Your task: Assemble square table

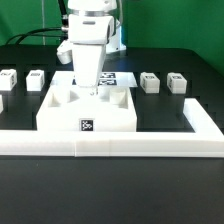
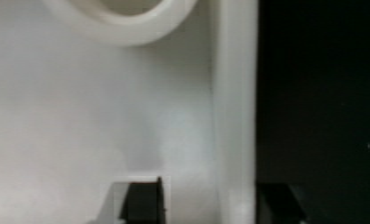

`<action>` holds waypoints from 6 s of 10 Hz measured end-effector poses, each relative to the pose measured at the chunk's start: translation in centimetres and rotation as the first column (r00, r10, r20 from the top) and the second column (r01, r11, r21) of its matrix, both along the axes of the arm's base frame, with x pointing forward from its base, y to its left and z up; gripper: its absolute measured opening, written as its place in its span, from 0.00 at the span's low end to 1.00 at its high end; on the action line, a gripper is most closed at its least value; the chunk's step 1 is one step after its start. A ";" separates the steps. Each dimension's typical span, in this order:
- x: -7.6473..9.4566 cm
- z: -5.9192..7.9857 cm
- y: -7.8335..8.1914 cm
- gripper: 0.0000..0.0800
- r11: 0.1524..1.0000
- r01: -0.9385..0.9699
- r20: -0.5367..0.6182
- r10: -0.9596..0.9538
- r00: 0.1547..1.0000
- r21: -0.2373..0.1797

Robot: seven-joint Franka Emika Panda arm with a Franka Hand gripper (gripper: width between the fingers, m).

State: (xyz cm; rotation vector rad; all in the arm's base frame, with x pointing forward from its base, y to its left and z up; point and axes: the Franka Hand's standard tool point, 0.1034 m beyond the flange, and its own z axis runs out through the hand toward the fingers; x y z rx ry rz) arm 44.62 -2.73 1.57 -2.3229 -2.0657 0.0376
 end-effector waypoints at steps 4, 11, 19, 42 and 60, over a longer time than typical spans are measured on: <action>0.0 0.0 0.0 0.07 1.000 0.002 0.001 -0.002 1.000 0.000; 2.0 0.2 5.0 0.07 0.998 -0.068 0.018 0.067 0.998 0.020; 4.8 0.1 10.2 0.07 0.997 -0.059 -0.010 0.060 0.998 0.040; 1.6 6.1 17.6 0.81 0.742 0.670 0.029 -0.670 0.742 0.023; -4.1 2.4 20.5 0.81 0.129 0.922 -0.008 -0.991 0.135 -0.366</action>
Offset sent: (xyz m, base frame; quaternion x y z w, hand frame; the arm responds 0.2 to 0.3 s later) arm 0.0000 0.0000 0.0000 0.0000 0.0000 0.0000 1.0000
